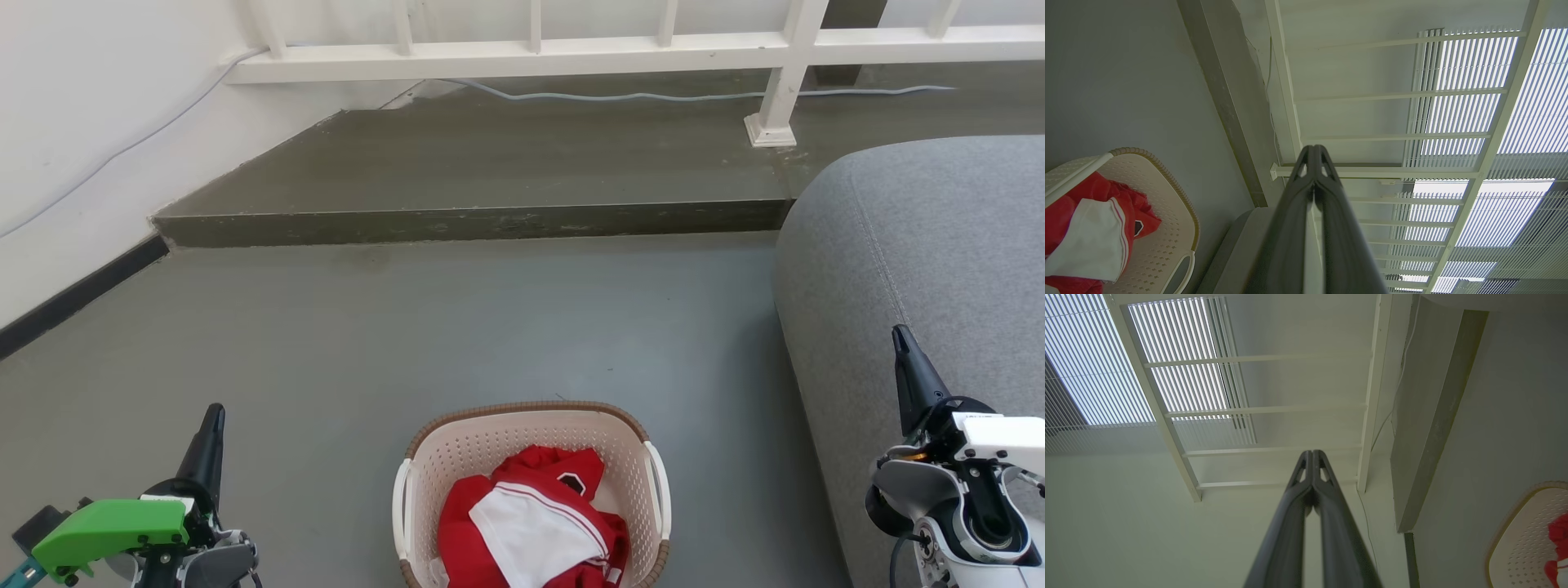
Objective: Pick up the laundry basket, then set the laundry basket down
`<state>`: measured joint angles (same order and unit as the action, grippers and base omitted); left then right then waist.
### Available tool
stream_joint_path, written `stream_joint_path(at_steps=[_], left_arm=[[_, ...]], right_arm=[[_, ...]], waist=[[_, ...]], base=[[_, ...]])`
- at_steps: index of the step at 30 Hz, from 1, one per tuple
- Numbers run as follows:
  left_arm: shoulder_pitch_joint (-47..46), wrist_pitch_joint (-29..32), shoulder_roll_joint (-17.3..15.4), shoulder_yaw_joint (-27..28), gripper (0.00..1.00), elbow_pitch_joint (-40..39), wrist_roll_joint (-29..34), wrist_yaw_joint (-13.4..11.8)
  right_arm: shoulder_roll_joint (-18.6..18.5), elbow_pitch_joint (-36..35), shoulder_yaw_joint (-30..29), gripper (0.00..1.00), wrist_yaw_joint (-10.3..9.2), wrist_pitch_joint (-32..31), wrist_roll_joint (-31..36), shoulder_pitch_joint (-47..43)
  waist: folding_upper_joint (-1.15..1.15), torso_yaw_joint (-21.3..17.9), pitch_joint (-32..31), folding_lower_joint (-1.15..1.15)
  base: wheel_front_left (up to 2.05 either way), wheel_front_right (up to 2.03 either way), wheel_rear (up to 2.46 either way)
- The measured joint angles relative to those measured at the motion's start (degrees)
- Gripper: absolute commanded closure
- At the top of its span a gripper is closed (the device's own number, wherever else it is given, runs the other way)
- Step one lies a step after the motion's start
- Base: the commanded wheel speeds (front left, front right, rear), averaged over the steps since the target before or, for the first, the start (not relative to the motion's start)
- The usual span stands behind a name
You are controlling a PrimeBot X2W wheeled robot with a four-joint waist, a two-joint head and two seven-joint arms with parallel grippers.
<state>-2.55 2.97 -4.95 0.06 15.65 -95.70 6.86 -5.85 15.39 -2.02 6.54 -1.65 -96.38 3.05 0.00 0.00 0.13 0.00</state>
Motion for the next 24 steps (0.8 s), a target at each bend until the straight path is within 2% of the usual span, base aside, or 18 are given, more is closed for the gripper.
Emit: stream_joint_path(at_steps=[24], left_arm=[[-0.05,0.00,0.02,0.09,1.00,0.18,0.00,0.01]], right_arm=[[0.04,0.19,-0.18,1.00,0.01,-0.18,0.00,0.03]], waist=[[0.00,0.00,-0.01,0.00]], base=[[0.00,0.00,0.00]])
